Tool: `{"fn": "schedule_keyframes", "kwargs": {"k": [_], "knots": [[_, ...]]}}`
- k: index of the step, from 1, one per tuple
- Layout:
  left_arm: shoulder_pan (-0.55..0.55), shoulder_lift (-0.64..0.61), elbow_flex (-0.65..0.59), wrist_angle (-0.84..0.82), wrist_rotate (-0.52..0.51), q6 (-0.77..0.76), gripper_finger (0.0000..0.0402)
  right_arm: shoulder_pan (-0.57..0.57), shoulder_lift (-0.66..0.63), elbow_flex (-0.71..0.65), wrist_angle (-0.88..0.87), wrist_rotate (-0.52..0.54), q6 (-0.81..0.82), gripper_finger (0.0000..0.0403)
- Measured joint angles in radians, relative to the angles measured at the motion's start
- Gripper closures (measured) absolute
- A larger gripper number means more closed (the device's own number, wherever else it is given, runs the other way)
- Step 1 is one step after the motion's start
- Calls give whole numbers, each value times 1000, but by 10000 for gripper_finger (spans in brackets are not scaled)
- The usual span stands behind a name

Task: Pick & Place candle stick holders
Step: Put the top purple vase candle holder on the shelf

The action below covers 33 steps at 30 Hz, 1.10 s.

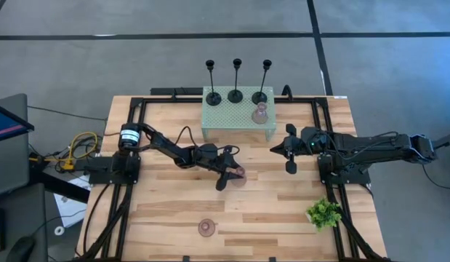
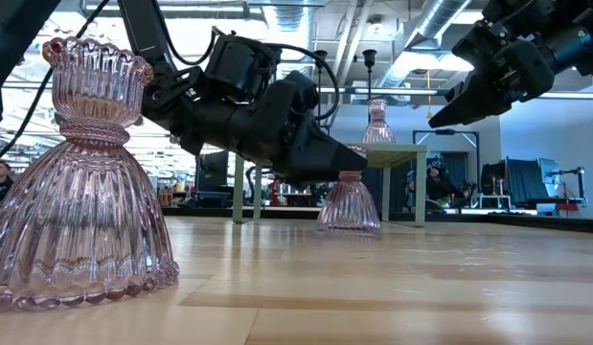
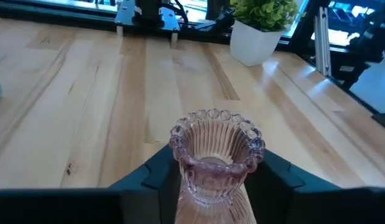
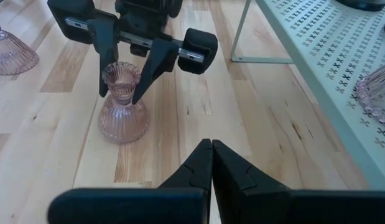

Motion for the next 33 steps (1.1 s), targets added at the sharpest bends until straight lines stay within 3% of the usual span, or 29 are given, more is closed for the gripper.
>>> {"fn": "schedule_keyframes", "kwargs": {"k": [4, 8, 12, 17, 25, 33], "knots": [[0, -28, 0, -11, 0, -28, 237, 0, 0, 0, -1, 0, 0, 403], [0, -76, 0, -29, 0, -37, 247, 0, 0, 0, -3, 0, 0, 403], [0, -161, 0, -96, -5, -37, 259, 0, 0, 0, -4, 0, 0, 403], [3, -291, 0, -211, -53, -26, 241, 0, 0, 0, -3, 0, 0, 403], [47, -474, 4, -289, -154, 107, 257, 0, 0, 0, -3, 0, 0, 403], [155, -513, 73, -303, -166, 182, 239, 0, 0, 0, -3, 0, 0, 403]]}}
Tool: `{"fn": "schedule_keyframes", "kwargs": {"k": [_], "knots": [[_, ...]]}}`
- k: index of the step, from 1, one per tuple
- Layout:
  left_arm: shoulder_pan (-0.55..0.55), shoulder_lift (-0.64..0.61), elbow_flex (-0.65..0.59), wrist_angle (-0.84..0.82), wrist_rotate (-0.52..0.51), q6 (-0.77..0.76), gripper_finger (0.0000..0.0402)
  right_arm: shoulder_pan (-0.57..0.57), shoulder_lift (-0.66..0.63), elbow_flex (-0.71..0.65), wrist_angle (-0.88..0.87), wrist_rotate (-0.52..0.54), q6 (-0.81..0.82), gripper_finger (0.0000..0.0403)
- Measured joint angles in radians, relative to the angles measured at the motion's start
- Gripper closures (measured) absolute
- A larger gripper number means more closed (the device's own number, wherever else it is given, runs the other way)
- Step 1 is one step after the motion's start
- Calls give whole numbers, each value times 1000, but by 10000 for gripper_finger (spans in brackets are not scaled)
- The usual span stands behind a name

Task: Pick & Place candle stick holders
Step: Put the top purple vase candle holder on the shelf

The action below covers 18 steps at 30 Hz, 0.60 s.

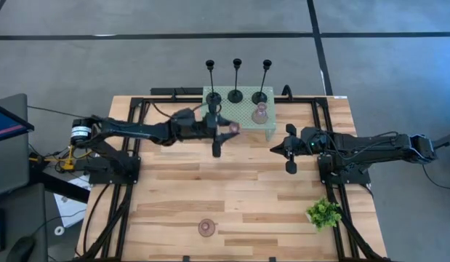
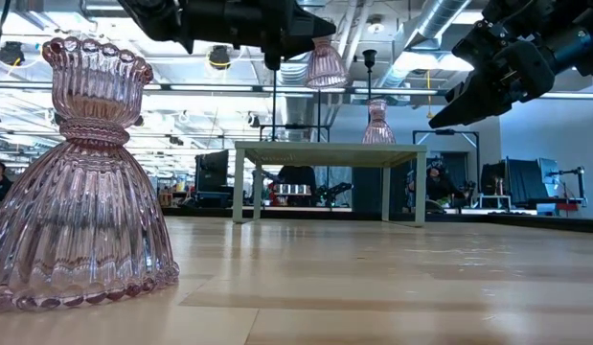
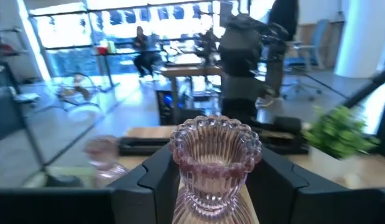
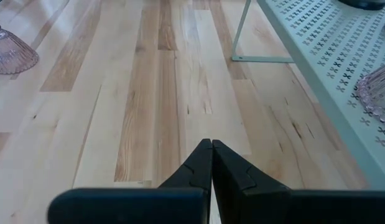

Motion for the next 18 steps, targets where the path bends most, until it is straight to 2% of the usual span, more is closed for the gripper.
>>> {"fn": "schedule_keyframes", "kwargs": {"k": [6, 10, 18], "knots": [[86, 16, 37, -2, 0, 0, 254, 0, 0, 0, -1, 0, 0, 403], [126, 26, 44, 2, -3, -4, 248, 0, 0, 0, -1, 0, -1, 403], [170, 125, 81, 13, 0, -19, 250, 0, 0, 0, 0, 0, -2, 403]]}}
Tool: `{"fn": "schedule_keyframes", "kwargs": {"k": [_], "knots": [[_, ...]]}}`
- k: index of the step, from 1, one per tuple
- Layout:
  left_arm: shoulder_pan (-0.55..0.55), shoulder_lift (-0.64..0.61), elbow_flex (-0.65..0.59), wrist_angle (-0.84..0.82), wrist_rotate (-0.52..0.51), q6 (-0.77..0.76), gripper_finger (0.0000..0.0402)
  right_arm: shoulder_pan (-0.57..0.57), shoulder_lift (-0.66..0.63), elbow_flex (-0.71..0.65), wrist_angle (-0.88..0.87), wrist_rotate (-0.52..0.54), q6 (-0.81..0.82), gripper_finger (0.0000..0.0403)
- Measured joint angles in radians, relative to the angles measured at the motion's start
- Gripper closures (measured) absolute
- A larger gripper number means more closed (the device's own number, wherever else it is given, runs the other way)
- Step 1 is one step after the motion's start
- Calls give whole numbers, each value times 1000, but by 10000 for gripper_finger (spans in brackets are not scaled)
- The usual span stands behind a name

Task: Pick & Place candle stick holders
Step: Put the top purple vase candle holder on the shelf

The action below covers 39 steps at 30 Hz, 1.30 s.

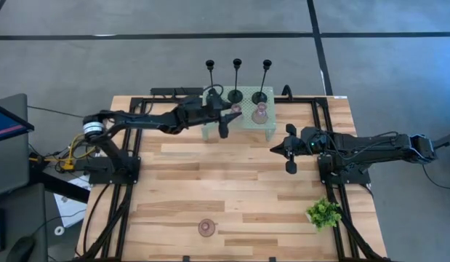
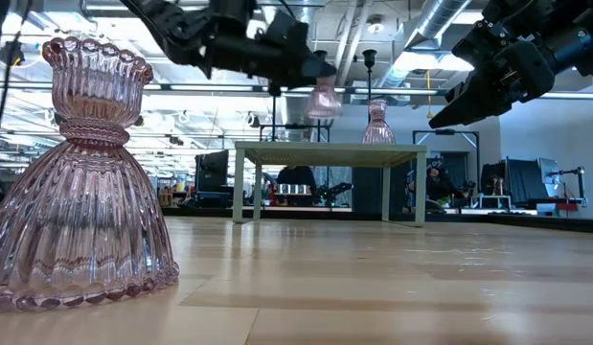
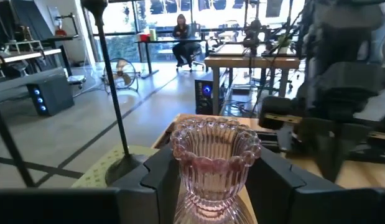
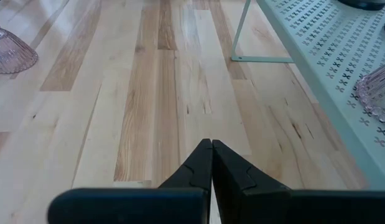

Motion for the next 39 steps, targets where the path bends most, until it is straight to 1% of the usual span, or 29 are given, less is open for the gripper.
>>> {"fn": "schedule_keyframes", "kwargs": {"k": [6, 10, 14, 18, 28, 39], "knots": [[11, 109, 75, 6, 0, -4, 245, 0, 0, 0, -3, 1, 0, 403], [29, 143, 92, 3, -1, -9, 244, -1, 0, 0, -4, 1, 0, 403], [51, 149, 92, 2, 0, -35, 250, -1, 0, 0, -4, 0, -5, 403], [64, 149, 92, 1, -3, -41, 247, -1, 0, 0, -4, 1, -5, 403], [64, 185, 91, -5, 0, -63, 248, -1, 0, 0, -4, 0, -8, 403], [65, 176, 91, -16, 0, -82, 245, -1, 0, 0, -4, 0, -8, 403]]}}
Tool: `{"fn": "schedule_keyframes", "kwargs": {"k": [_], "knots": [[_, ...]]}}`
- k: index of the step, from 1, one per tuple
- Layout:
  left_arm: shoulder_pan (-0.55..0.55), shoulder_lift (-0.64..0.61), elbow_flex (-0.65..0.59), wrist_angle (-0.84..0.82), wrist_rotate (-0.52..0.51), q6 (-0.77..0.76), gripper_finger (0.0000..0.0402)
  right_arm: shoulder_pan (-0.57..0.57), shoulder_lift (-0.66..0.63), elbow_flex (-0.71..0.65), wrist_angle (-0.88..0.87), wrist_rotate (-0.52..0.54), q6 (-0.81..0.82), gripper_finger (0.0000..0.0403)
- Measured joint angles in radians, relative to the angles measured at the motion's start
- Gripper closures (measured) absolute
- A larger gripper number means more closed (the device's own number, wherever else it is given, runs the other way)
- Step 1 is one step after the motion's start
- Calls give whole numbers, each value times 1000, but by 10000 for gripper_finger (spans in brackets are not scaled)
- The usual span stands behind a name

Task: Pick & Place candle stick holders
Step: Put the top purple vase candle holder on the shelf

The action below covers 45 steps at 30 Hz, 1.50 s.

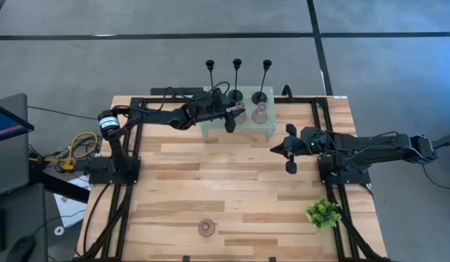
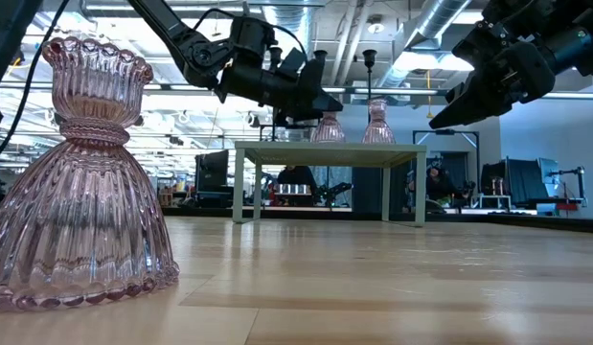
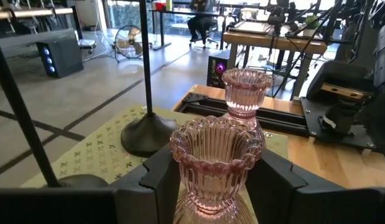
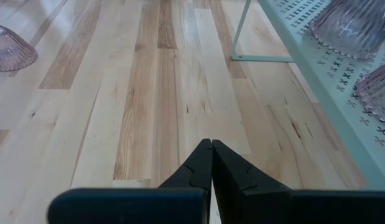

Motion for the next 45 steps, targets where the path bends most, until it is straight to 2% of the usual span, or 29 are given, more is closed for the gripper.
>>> {"fn": "schedule_keyframes", "kwargs": {"k": [24, 45], "knots": [[4, -1, 0, -32, -30, -4, 193, 0, 0, 0, 0, 0, 0, 403], [4, -1, 0, -37, -30, -12, 94, 0, 0, 0, 0, 0, 0, 403]]}}
